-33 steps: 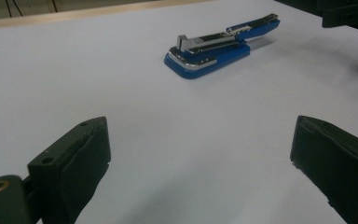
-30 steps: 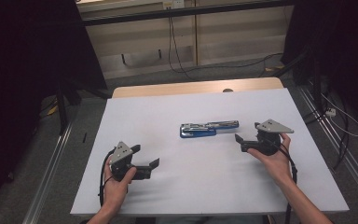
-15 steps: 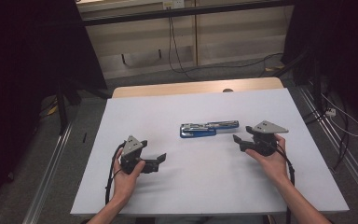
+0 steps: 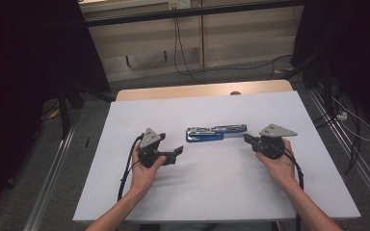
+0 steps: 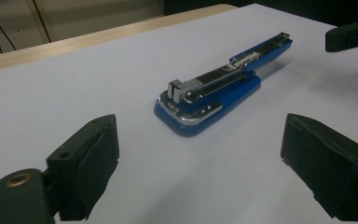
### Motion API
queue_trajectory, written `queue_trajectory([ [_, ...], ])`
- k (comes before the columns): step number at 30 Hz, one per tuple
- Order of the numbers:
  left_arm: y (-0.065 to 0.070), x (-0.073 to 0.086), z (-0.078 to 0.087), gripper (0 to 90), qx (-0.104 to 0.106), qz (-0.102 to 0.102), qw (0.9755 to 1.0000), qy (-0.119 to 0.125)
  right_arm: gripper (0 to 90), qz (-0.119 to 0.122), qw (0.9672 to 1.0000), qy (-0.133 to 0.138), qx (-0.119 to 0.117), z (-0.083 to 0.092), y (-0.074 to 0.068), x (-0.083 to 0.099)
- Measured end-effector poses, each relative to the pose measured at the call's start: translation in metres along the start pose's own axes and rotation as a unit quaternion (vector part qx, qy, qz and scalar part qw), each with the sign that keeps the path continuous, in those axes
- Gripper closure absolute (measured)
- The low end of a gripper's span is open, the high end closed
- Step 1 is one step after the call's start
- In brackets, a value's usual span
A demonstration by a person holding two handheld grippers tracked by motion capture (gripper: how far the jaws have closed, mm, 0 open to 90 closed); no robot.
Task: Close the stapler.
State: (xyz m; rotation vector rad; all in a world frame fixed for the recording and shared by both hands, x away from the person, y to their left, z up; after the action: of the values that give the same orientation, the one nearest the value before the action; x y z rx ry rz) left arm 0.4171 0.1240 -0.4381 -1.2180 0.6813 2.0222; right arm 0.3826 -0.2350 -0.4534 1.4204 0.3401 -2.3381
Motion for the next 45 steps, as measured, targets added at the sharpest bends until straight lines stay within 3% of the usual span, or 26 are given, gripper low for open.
queue_trajectory([
  [7, -0.004, -0.005, -0.017, 11.9, 0.001, 0.016, 0.9998, -0.012, 90.0, 0.003, 1.0, -0.005, 0.003, -0.004, 0.001, 0.001],
  [11, -0.004, -0.012, -0.026, 15.0, -0.006, 0.018, 0.9998, -0.001, 90.0, 0.001, 1.0, -0.007, 0.006, -0.006, 0.004, 0.001],
  [15, -0.002, -0.018, -0.037, 21.9, -0.006, 0.006, 0.9999, -0.005, 90.0, -0.002, 0.9999, -0.009, 0.008, -0.006, 0.006, 0.002],
  [21, 0.001, -0.025, -0.053, 29.2, 0.004, 0.015, 0.9998, -0.015, 90.0, -0.004, 0.9999, -0.008, 0.011, -0.005, 0.008, 0.001],
  [24, 0.002, -0.028, -0.057, 29.4, -0.004, 0.01, 0.9998, -0.019, 90.0, -0.004, 0.9998, -0.01, 0.014, -0.006, 0.01, 0.002],
  [32, 0.001, -0.024, -0.063, 43.7, 0.013, 0.009, 0.9996, -0.023, 90.0, 0.003, 0.9998, -0.014, 0.016, -0.007, 0.011, 0.002],
  [35, 0.0, -0.025, -0.064, 49.9, 0.036, 0.016, 0.999, -0.019, 90.0, 0.005, 0.9998, -0.011, 0.018, -0.009, 0.011, 0.002],
  [38, 0.001, -0.024, -0.066, 58.5, 0.037, 0.004, 0.9989, -0.029, 90.0, 0.005, 0.9998, -0.009, 0.016, -0.01, 0.011, 0.001],
  [40, 0.002, -0.023, -0.067, 66.1, 0.025, -0.008, 0.999, -0.035, 90.0, 0.004, 0.9998, -0.01, 0.013, -0.012, 0.011, 0.0],
  [45, 0.005, -0.022, -0.071, 79.7, 0.035, -0.014, 0.9983, -0.045, 90.0, 0.002, 0.9997, -0.02, 0.014, -0.015, 0.012, 0.002],
])
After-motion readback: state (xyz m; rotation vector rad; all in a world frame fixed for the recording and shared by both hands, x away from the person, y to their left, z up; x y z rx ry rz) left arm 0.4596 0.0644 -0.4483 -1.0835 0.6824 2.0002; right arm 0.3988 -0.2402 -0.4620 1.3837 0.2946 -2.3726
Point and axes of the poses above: each handheld gripper's, and its own axes: z roughly backward along the jaws, x roughly out of its underside, y roughly to its right, the point moved 2 cm from there along -z, roughly forward along the jaws, and after that the axes turned 4 degrees about x, right-handed, at the moved point
